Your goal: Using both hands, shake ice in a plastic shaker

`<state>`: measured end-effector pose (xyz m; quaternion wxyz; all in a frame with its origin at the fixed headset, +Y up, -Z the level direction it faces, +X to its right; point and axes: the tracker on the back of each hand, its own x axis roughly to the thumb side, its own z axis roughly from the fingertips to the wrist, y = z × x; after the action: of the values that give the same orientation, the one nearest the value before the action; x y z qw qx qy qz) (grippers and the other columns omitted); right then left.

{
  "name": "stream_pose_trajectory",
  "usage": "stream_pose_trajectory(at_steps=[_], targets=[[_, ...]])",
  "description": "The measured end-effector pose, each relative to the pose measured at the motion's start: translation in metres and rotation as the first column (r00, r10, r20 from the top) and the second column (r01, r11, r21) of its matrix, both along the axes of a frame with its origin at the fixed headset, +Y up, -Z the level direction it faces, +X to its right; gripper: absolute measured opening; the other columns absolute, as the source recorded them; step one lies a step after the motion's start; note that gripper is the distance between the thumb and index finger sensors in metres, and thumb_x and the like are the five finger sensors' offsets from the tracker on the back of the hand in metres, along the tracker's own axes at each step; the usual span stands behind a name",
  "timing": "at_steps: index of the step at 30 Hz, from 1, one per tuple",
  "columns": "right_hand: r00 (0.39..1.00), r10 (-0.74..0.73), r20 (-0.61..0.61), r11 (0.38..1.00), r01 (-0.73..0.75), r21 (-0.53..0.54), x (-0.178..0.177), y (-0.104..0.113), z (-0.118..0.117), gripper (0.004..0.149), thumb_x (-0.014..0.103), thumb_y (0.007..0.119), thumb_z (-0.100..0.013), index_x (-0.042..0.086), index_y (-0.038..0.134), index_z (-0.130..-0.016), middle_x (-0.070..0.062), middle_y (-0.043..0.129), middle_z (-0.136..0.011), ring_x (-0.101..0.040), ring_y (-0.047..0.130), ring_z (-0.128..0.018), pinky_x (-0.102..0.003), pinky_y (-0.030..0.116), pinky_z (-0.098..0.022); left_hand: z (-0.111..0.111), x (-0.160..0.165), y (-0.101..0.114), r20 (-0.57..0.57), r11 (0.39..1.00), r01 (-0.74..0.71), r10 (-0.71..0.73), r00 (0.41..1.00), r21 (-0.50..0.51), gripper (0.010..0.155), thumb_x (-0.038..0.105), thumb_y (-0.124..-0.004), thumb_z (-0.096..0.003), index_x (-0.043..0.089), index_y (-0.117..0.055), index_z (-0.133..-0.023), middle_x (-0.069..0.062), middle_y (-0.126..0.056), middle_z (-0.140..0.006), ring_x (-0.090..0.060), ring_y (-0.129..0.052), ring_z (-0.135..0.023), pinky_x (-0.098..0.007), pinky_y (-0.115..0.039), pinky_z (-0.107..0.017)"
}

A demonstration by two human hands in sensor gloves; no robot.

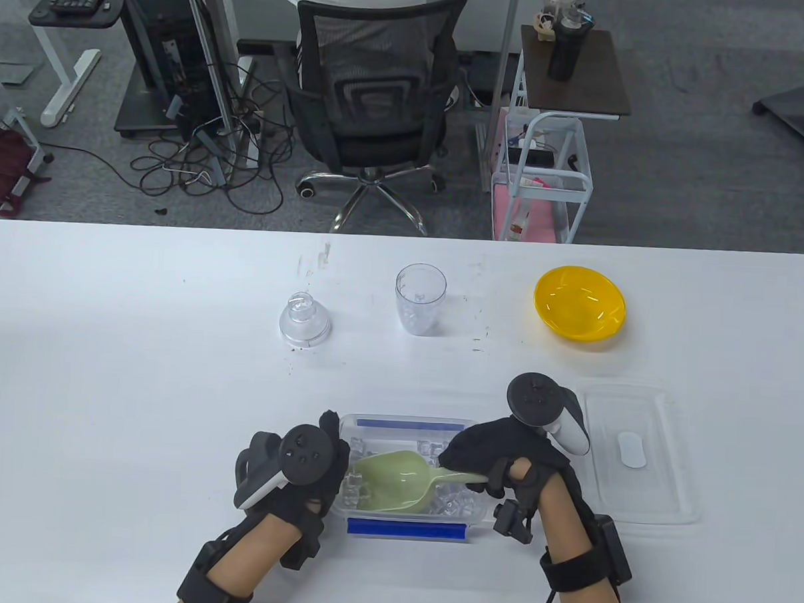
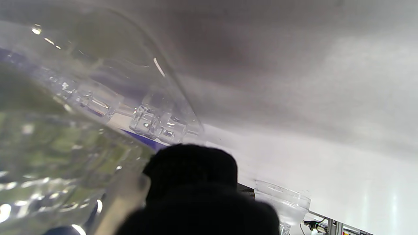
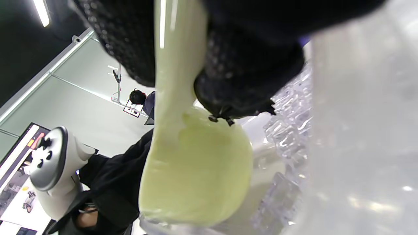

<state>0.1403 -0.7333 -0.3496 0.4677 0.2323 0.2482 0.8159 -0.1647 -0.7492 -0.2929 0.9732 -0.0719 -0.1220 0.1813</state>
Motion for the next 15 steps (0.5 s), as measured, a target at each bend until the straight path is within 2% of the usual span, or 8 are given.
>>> stream_pose_trajectory(at_steps=[3,6,15], targets=[[0.999,-0.034,0.024,0.998,0.035,-0.061,0.014,-0.009,-0.003,0.047,0.033,0.085,-0.045,-0.007,0.099,-0.063,-0.013,0.102,-0.026,-0.019,0.090,0.000,-0.025,0.075,0.009,-0.001,-0.002,-0.001,0.004,1.000,-0.024,0.024,1.000,-0.016,0.064,0.040,-0.051,-0.0576,-0.002,-0.047,-0.105,-0.004,-0.098,-0.040,-0.003,-0.093,-0.008,-0.021,-0.085,-0.007],[0.991,-0.131,0.007,0.983,0.131,-0.131,0.018,-0.019,-0.006,0.047,0.034,0.084,-0.045,-0.006,0.099,-0.064,-0.012,0.102,-0.028,-0.019,0.090,-0.002,-0.024,0.076,0.008,-0.002,-0.002,-0.001,0.004,0.999,-0.033,0.033,0.999,-0.023,0.064,0.041,-0.051,-0.0577,-0.002,-0.047,-0.105,-0.004,-0.098,-0.040,-0.004,-0.093,-0.009,-0.021,-0.085,-0.007],[0.983,-0.186,0.006,0.972,0.185,-0.144,0.021,-0.025,-0.008,0.046,0.036,0.083,-0.046,-0.004,0.099,-0.064,-0.010,0.103,-0.028,-0.017,0.091,-0.001,-0.023,0.076,0.008,-0.001,-0.002,-0.001,0.005,0.999,-0.032,0.032,0.999,-0.021,0.064,0.041,-0.051,-0.0577,-0.002,-0.047,-0.105,-0.004,-0.097,-0.040,-0.004,-0.093,-0.009,-0.021,-0.085,-0.007]])
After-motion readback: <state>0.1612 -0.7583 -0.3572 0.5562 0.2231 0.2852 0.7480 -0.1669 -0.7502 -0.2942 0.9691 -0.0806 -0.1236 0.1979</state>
